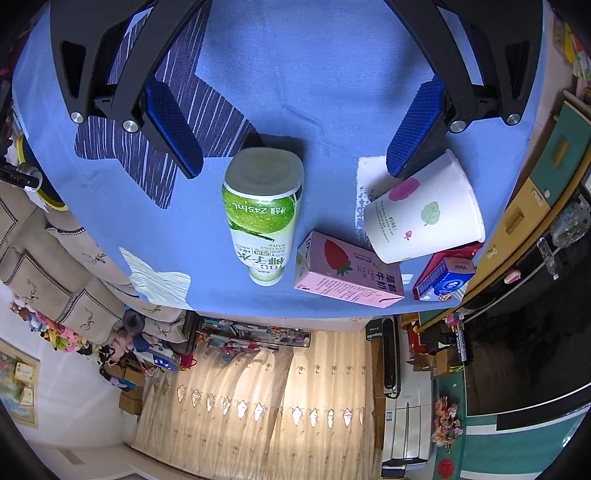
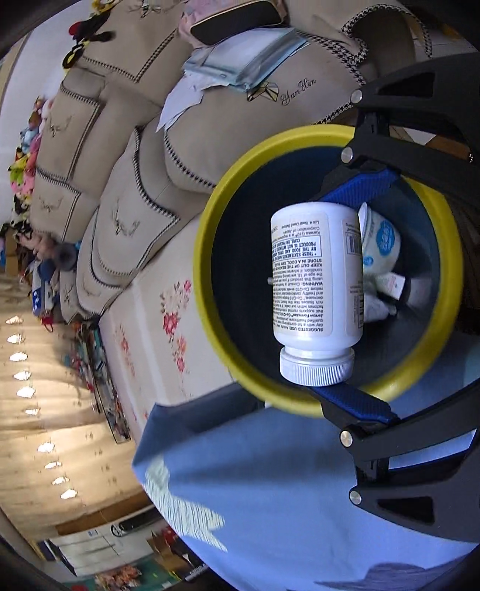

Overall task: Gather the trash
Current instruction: 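Carry the pill bottle into the bin and open the right gripper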

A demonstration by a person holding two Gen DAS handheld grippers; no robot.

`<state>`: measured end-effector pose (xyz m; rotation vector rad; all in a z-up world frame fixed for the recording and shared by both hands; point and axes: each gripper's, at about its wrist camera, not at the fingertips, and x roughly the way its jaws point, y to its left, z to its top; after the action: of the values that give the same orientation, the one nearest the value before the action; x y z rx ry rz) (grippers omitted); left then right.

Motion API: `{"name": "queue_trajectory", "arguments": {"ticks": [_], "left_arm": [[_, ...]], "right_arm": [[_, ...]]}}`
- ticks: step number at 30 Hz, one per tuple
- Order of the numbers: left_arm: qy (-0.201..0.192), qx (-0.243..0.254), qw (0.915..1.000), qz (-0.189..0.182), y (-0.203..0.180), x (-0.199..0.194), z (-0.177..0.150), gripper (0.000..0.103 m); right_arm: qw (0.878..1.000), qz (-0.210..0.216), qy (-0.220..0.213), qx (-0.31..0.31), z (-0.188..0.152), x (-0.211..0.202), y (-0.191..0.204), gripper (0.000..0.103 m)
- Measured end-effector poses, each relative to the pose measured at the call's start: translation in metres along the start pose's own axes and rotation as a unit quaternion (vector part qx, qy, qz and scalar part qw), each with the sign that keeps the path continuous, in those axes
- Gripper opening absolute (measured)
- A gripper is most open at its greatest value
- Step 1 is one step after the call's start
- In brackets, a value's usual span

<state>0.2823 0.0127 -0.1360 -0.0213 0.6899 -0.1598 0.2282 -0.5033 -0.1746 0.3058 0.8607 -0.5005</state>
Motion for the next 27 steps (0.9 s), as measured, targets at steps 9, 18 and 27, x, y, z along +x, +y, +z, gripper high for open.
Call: {"name": "queue_trajectory", "arguments": {"ticks": [9, 18, 27], "left_arm": [[0.004, -0.005, 1.0000, -0.002, 0.004, 0.002, 0.001, 0.098], [0.054, -0.024, 0.9979, -0.025, 0.001, 0.015, 0.008, 0.098], [0.093, 0.003, 0.9956, -0.013, -0.016, 0.051, 0.039, 0.098]], "right_arm": [[1.000, -0.009, -0.023, 0.008, 0.004, -0.007, -0.007, 0.085], [0.999, 0.016, -0.035, -0.003, -0.002, -0.017, 0.001, 0.085], [0.998, 0.055, -0.038, 0.016, -0.009, -0.019, -0.013, 0.085]]}}
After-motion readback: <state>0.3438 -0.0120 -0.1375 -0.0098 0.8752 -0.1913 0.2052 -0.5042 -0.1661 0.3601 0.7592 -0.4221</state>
